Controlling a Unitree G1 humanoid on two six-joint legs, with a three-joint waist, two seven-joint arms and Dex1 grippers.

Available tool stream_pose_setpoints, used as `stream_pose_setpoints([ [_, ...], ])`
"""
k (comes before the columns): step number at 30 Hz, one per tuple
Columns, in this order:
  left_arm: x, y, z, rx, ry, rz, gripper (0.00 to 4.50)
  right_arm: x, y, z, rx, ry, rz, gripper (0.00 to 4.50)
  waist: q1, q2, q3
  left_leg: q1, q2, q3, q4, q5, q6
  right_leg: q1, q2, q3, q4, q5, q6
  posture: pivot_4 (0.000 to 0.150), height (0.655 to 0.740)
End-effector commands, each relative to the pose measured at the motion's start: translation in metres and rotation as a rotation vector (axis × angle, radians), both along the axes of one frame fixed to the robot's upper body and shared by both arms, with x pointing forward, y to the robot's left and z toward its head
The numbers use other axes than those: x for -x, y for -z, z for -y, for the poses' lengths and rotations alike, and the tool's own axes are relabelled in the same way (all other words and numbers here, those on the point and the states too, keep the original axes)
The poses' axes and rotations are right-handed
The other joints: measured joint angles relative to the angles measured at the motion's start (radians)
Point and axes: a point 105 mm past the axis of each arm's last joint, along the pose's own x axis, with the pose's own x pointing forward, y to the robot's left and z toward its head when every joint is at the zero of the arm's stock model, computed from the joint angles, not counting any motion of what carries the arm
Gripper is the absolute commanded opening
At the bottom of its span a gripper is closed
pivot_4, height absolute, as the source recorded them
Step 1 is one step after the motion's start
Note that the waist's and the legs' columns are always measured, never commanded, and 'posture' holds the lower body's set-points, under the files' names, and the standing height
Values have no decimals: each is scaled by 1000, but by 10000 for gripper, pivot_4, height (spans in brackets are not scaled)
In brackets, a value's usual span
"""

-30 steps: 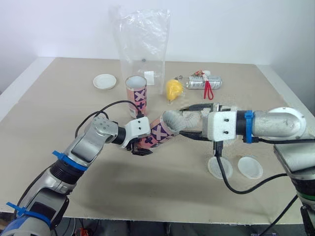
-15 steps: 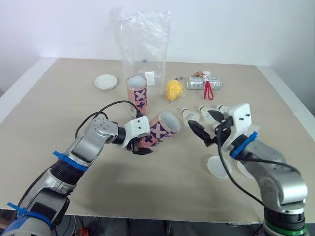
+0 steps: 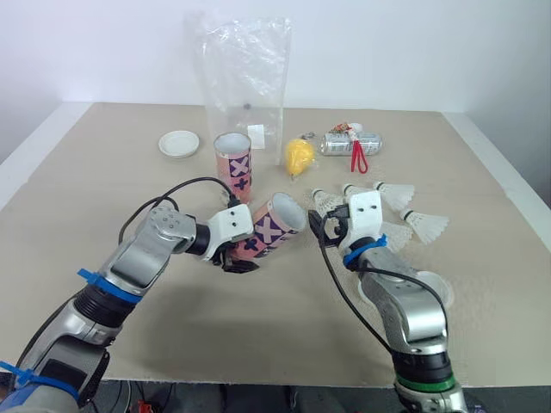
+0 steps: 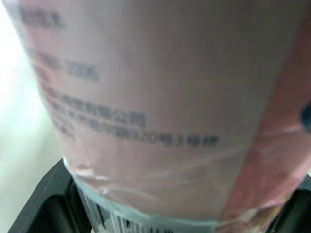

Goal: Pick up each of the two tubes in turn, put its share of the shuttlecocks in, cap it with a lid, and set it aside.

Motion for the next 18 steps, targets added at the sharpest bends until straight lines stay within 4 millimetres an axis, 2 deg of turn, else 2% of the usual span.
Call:
stream_pose_setpoints([
  [1, -4, -6, -11, -17, -33, 33, 37125, -8, -14, -1, -45, 42, 59, 44627, -1, 0, 0, 0, 0, 0, 0, 0, 0, 0, 0, 0, 0, 0, 0, 1500, 7400],
  [18, -6, -6, -12, -27, -47, 45, 37125, -35, -7, -25, -222, 109, -5, 44627, -3, 0, 0, 1, 0, -1, -2, 0, -1, 0, 0, -1, 0, 0, -1, 1500, 7400],
])
